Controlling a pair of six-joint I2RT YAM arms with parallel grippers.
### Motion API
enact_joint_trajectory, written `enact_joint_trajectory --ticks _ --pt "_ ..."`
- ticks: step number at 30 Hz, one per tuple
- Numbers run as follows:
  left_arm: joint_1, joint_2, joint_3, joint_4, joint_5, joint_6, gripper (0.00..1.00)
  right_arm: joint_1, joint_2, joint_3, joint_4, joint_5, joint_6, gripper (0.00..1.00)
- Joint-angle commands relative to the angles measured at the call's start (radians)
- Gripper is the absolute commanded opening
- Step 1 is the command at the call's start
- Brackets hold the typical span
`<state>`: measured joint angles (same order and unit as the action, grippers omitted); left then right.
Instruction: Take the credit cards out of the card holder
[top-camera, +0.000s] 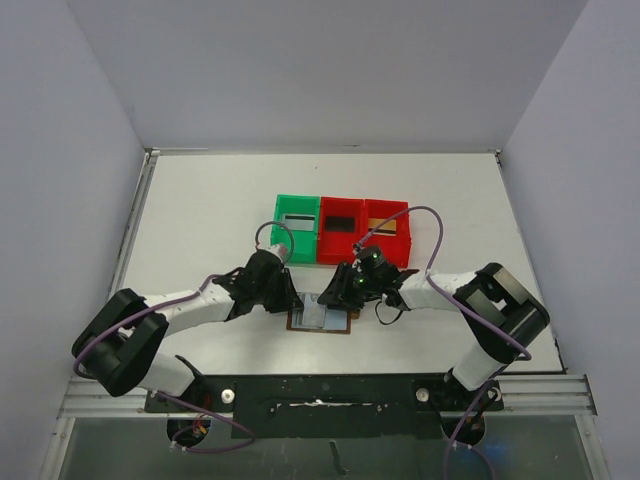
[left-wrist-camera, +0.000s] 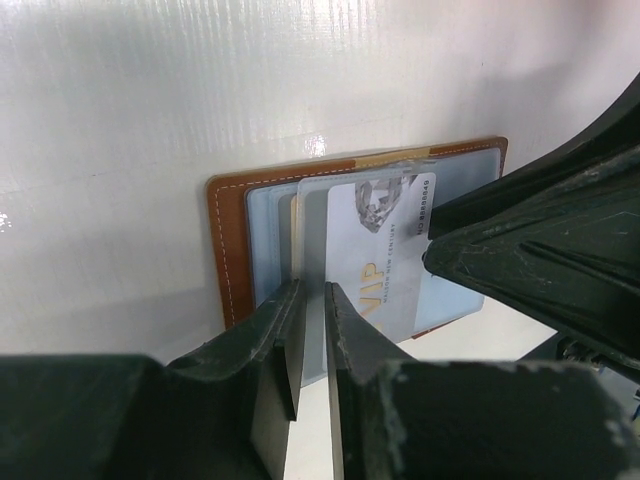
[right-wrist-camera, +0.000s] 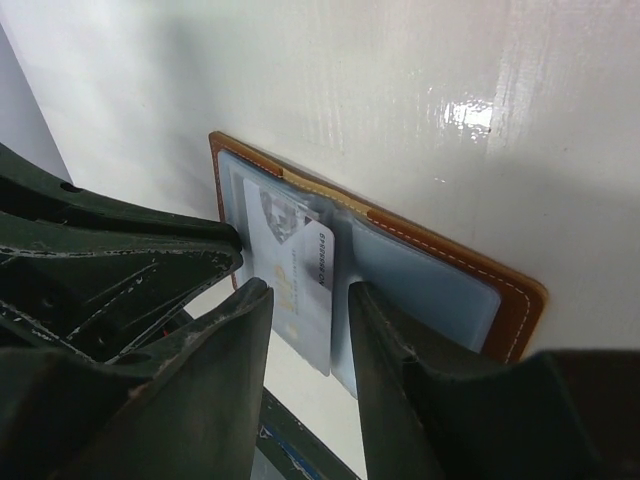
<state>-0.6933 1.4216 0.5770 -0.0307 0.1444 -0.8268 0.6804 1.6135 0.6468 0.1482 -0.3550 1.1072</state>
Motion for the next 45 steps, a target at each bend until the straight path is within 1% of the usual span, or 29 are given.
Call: enact_joint_trajectory --ticks 1,3,6,9,13,16,18,21,24,28,32,37,40,42,43,45 --pt "-0.005 -0.005 -0.031 -0.021 -0.030 0.005 0.14 -0.001 0.001 -0.014 0.051 -0.007 -0.009 0.38" --pt "-0.005 -0.001 -0.031 -0.016 -0.025 0.003 0.13 0.007 0.015 -0.002 0.057 -0.018 -0.015 0.37" --pt "-0.005 0.003 -0.025 -0.018 -0.024 0.004 0.12 0.027 0.034 0.029 0.030 -0.006 -0.032 0.33" --pt "-0.005 0.002 -0.021 -0.026 -0.027 0.004 0.12 0.036 0.037 0.038 0.017 0.003 -0.040 0.24" --pt "-0.005 -0.002 -0.023 -0.029 -0.029 0.001 0.11 0.018 0.004 0.001 0.044 0.004 -0.022 0.16" --pt "-0.005 -0.003 -0.022 -0.033 -0.031 0.001 0.11 0.001 -0.024 -0.031 0.062 -0.007 -0.016 0.05" --pt "-0.005 -0.005 -0.022 -0.036 -0.033 0.001 0.10 -0.008 -0.045 -0.042 0.045 0.008 -0.013 0.03" --pt "-0.005 -0.010 -0.023 -0.031 -0.029 0.000 0.10 -0.010 -0.074 -0.049 -0.014 0.058 -0.014 0.04" --pt "-0.005 -0.016 -0.026 -0.022 -0.024 -0.001 0.10 -0.015 -0.085 -0.060 -0.016 0.058 -0.018 0.05" --pt "-0.006 -0.022 -0.026 -0.018 -0.011 0.002 0.10 -0.015 -0.080 -0.064 0.020 0.030 -0.019 0.16" --pt "-0.005 -0.037 -0.033 0.005 0.007 0.005 0.10 -0.013 -0.065 -0.054 0.054 0.014 -0.010 0.24" --pt "-0.005 -0.044 -0.034 0.007 0.012 0.005 0.10 -0.009 -0.037 -0.057 0.097 0.003 0.001 0.32" --pt "-0.005 -0.046 -0.031 0.002 0.012 0.005 0.10 -0.001 -0.020 -0.053 0.102 0.001 0.006 0.31" --pt "-0.005 -0.052 -0.023 -0.015 0.009 0.009 0.10 -0.001 -0.005 -0.050 0.096 0.000 0.009 0.22" --pt "-0.006 -0.060 -0.011 -0.049 -0.003 0.017 0.10 -0.001 -0.004 -0.052 0.090 0.005 0.014 0.17" --pt "-0.004 -0.088 0.008 -0.083 -0.017 0.022 0.12 -0.002 -0.015 -0.062 0.079 0.021 0.020 0.13"
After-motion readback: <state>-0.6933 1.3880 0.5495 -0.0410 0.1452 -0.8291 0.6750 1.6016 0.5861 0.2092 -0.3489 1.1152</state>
